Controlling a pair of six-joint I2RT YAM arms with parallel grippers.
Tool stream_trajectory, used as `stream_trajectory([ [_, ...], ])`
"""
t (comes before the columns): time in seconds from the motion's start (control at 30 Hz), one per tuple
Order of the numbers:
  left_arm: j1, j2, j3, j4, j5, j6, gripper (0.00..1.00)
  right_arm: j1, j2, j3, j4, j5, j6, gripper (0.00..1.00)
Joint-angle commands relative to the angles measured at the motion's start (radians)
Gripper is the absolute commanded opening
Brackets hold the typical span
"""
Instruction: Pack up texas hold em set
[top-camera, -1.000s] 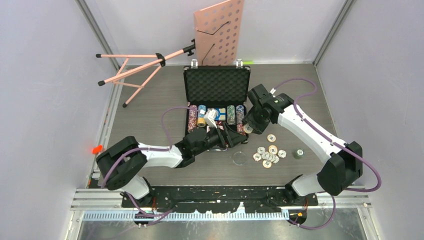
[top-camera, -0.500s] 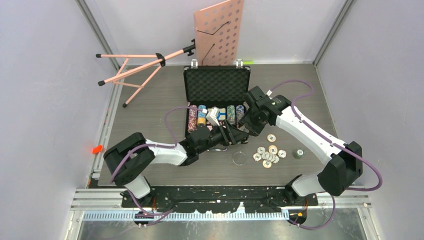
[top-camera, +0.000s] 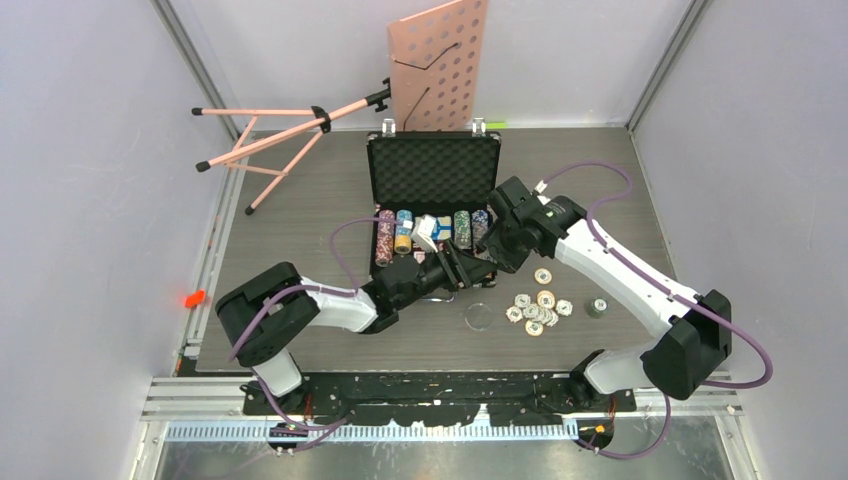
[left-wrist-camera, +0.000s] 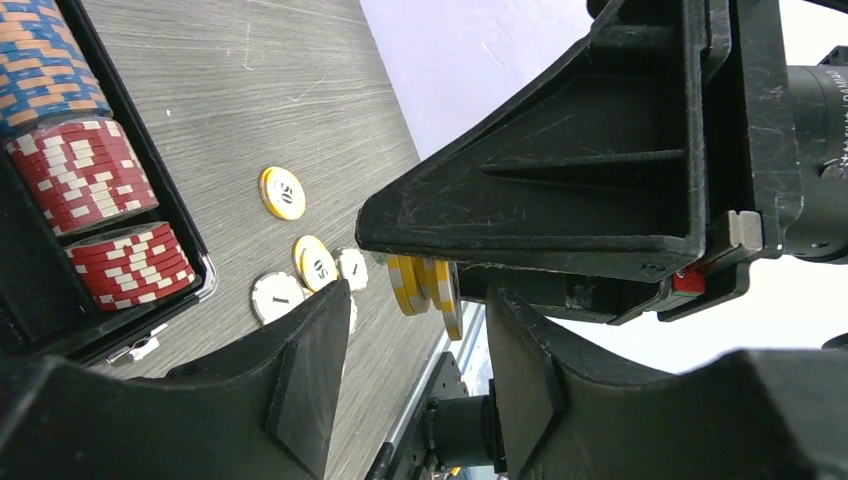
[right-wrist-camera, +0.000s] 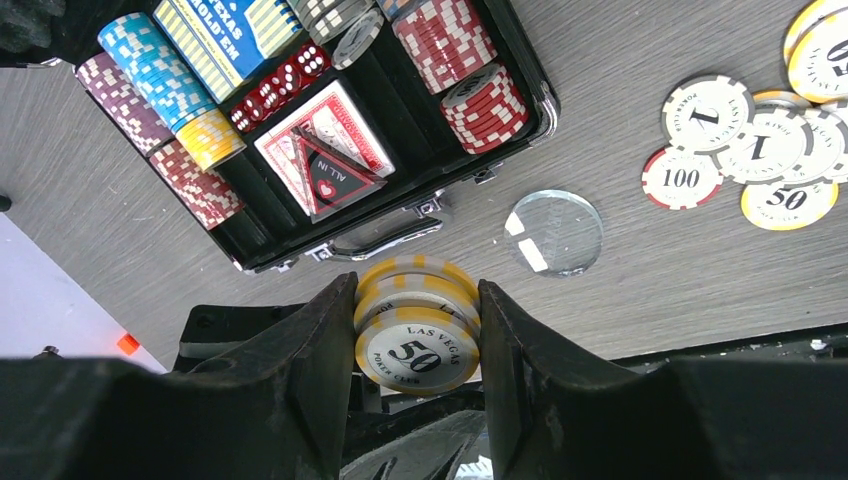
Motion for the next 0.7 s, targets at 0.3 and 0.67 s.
stream_trajectory([
  [0.3, 0.010, -0.025, -0.018, 0.110, -0.039, 0.003, 0.63, 0.031, -0.054, -0.012, 0.041, 0.017, 0.092, 0.06],
  [0.67, 0.010, -0.068, -0.024, 0.080, -0.023, 0.026, 0.74, 0.027, -0.022, 0.025, 0.031, 0.033, 0.082, 0.07],
])
